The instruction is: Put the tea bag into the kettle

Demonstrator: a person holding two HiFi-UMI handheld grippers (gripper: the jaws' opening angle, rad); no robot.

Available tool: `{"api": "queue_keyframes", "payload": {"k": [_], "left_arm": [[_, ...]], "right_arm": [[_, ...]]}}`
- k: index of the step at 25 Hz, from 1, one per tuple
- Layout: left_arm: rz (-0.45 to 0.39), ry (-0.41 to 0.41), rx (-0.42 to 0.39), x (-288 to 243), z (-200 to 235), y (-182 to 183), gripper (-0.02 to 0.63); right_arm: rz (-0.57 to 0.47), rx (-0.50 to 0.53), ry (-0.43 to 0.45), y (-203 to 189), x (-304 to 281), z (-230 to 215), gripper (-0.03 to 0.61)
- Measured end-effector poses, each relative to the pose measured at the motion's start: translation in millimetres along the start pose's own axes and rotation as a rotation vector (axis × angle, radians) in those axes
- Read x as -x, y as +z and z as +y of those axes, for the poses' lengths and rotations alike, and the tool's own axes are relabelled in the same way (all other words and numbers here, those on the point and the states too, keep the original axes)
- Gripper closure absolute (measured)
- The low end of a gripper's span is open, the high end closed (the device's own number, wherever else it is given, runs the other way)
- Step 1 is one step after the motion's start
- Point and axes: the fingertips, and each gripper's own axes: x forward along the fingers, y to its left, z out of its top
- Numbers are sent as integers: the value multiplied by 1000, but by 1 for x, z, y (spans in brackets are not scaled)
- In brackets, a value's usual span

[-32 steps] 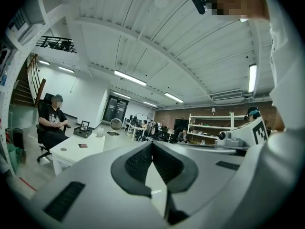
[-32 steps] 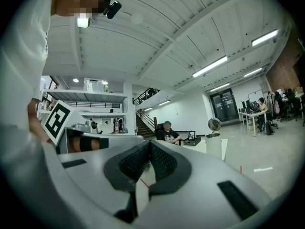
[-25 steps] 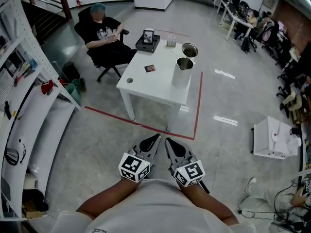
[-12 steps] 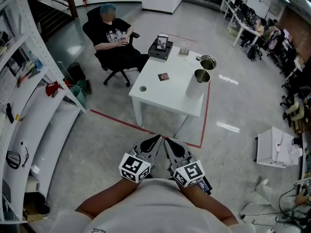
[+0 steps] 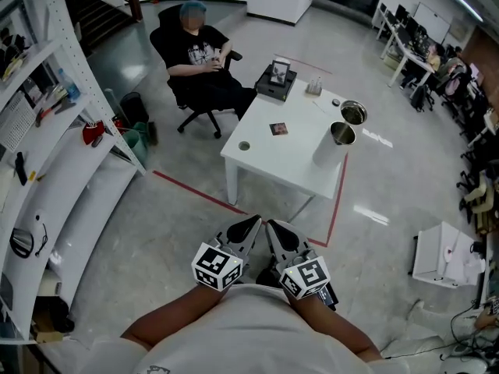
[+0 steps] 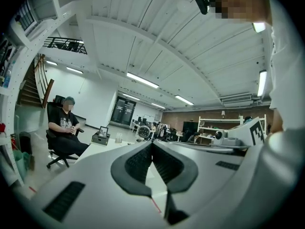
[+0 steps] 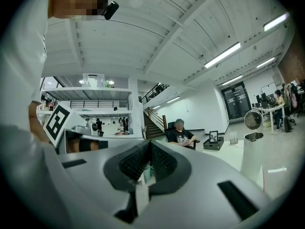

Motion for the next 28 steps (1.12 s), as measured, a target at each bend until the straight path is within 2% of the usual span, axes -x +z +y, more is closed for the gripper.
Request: {"api": "queue_keyframes", "payload": {"k": [6, 13, 28], "left_arm": [[3, 23, 3, -16, 19, 1, 603], [11, 38, 2, -55, 37, 2, 603], [20, 97, 5, -200, 69, 12, 603]], "right_arm": [[-10, 18, 41, 6, -23, -10, 568], [-3, 2, 48, 6, -43, -52, 568], [4, -1, 87, 29, -84, -198, 568]]}}
